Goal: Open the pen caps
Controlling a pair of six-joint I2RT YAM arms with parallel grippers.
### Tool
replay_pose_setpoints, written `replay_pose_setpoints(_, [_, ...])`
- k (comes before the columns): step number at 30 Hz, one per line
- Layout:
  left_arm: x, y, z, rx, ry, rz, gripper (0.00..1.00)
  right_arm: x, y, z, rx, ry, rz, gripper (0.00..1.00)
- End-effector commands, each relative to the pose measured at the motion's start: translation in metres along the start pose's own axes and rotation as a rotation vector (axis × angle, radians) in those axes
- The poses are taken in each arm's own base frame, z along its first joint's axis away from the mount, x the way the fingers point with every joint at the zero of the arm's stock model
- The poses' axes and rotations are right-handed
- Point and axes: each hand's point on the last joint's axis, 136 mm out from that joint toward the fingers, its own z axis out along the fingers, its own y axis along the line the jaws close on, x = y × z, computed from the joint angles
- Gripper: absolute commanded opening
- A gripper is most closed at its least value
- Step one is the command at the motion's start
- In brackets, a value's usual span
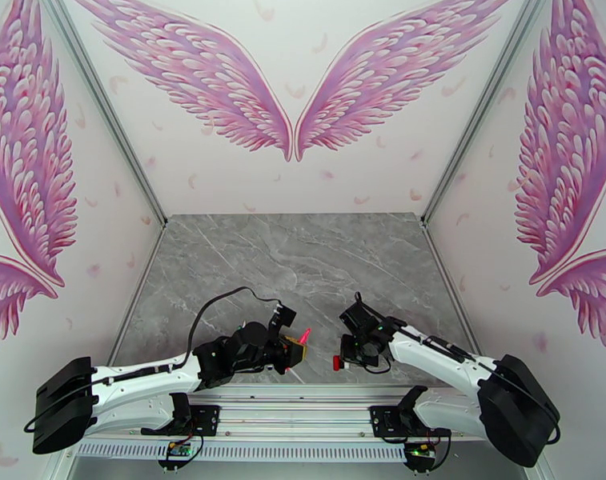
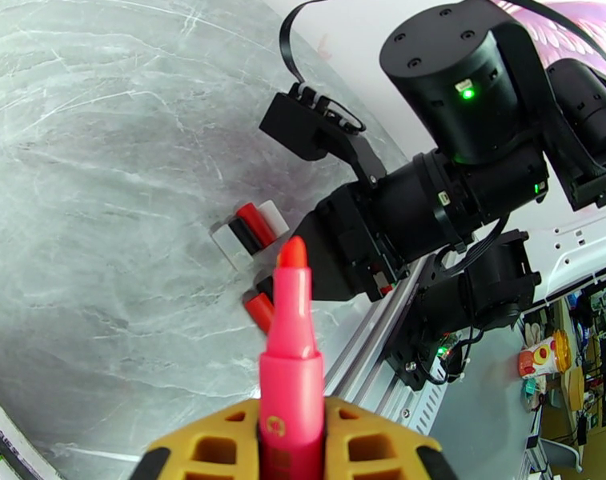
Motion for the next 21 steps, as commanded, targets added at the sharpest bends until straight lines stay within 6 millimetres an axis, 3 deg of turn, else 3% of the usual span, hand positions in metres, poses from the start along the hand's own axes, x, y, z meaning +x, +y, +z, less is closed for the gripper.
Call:
replay_pose_setpoints(1, [-0.002,0.000,0.002,0.008,-0.008,0.003,0.05,0.002,0.005,-0.002,-0.026,-0.005,-0.007,0.11])
replay_pose_setpoints(11, [-0.001,0.000,0.003,0.008,-0.004,-0.001,0.05,-0.006,-0.011,-0.023,0.055,-0.079,-0.032,0.12])
replay_pose_setpoints(15, [-0.002,-0.002,0.002,0.016,-0.007,-0.002,0.05,-0.005,-0.019,-0.019,0.108,-0.062,-0.049,0.13])
replay_pose_setpoints(21, [-0.003,-0.002,0.001,0.013,-0.007,0.001,0.05,-0.007,-0.017,-0.008,0.100,-0.056,-0.092,0.13])
